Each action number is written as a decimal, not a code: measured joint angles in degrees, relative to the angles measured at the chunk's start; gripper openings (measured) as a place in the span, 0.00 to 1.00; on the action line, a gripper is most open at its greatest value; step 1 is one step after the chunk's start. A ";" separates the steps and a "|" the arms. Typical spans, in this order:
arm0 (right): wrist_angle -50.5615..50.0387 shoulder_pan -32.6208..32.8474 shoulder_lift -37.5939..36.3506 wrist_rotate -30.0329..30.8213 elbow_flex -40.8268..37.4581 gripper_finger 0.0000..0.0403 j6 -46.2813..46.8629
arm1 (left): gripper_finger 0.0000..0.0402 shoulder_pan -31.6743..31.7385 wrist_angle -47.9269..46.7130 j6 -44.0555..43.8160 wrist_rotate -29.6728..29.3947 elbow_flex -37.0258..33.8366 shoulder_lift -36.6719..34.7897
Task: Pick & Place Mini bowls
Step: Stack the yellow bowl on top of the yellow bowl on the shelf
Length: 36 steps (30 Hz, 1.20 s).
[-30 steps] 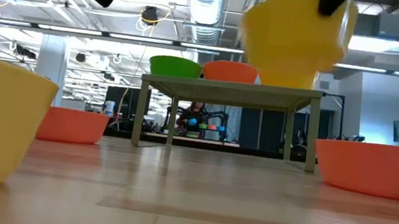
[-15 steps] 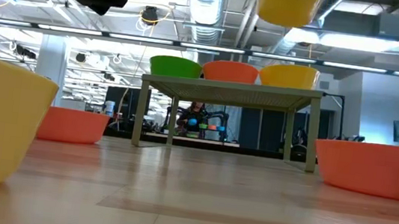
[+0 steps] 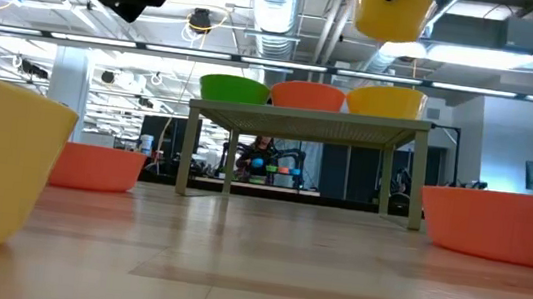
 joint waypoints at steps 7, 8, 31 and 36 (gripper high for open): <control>0.17 0.65 -2.14 0.52 -11.96 0.00 3.39 | 0.28 -1.89 -0.22 -6.02 0.13 0.04 -0.33; 0.92 0.92 -2.76 1.56 -13.15 0.00 3.90 | 0.28 -2.44 -0.22 -6.02 0.15 0.04 -0.33; 14.69 -7.44 -5.78 -9.14 -23.64 0.00 -4.12 | 0.28 1.54 0.78 -5.82 -3.74 0.09 -0.35; 15.20 -8.83 -4.54 -11.43 -23.70 0.00 -6.51 | 0.28 1.94 0.83 -5.82 -3.74 0.11 -0.37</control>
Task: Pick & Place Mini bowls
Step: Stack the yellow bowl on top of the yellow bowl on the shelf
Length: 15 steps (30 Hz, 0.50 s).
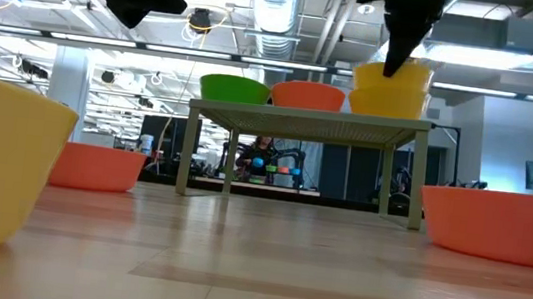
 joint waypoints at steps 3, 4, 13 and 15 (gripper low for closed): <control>1.71 -0.36 0.28 -2.26 0.07 0.00 -0.43 | 0.28 -0.02 0.02 0.00 0.02 0.00 0.00; 1.63 -0.40 0.38 -2.56 0.02 0.01 -0.43 | 0.28 -0.02 0.02 0.00 0.00 0.00 0.00; 2.08 -0.38 0.68 -2.17 0.02 0.14 -1.53 | 0.28 -0.09 0.02 0.00 0.02 0.00 0.00; 2.07 -0.37 0.68 -1.82 0.02 0.17 -1.68 | 0.28 -0.09 0.02 0.00 0.02 0.00 0.00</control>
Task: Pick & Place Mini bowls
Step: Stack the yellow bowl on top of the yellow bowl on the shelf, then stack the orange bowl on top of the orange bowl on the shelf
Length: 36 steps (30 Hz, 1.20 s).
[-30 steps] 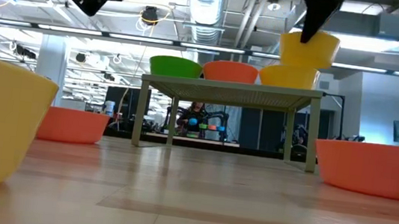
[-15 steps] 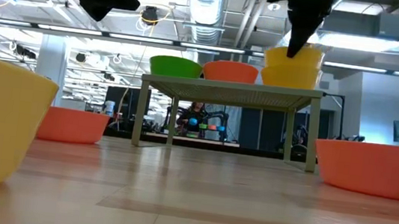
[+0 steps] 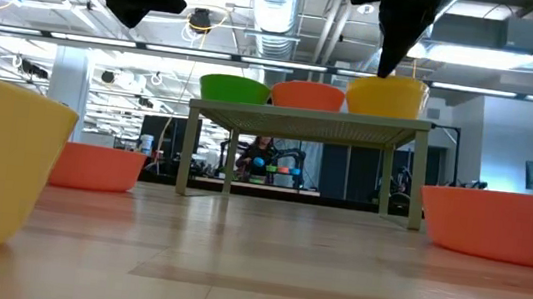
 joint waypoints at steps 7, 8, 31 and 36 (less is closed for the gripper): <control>-0.56 0.79 0.00 1.30 0.46 0.28 -0.16 | 0.28 0.00 0.00 0.00 0.00 0.00 0.00; -0.72 1.18 0.00 1.31 0.92 0.29 0.15 | 0.28 0.00 0.00 0.00 0.00 0.00 0.00; 17.08 30.48 -0.04 -10.78 -10.34 0.31 40.32 | 0.28 5.11 0.58 0.63 0.01 0.00 0.00; 26.87 34.62 0.00 -10.26 -16.06 0.31 46.71 | 0.28 6.89 1.64 2.95 0.02 0.00 0.00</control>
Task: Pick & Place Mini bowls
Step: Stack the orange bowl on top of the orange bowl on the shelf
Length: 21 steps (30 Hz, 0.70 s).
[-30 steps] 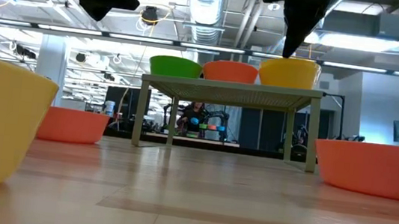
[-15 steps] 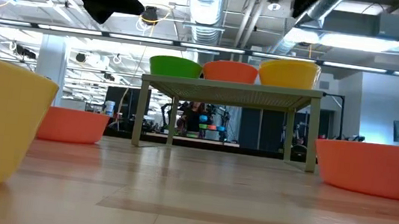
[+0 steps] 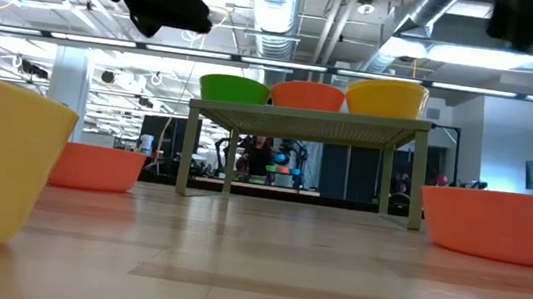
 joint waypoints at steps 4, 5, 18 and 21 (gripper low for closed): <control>-0.90 0.87 0.04 1.56 -3.20 0.31 2.58 | 0.28 1.38 1.63 0.10 -0.02 0.02 0.00; -0.95 0.87 0.08 1.58 -4.07 0.31 2.58 | 0.28 1.60 1.74 0.10 -0.03 0.02 0.00; 2.95 -0.22 0.08 4.14 -12.05 0.31 0.00 | 0.28 1.88 2.26 1.80 0.00 0.02 0.00; 5.08 -0.48 0.08 5.44 -13.32 0.31 -4.22 | 0.28 1.87 2.27 1.80 0.00 0.02 0.00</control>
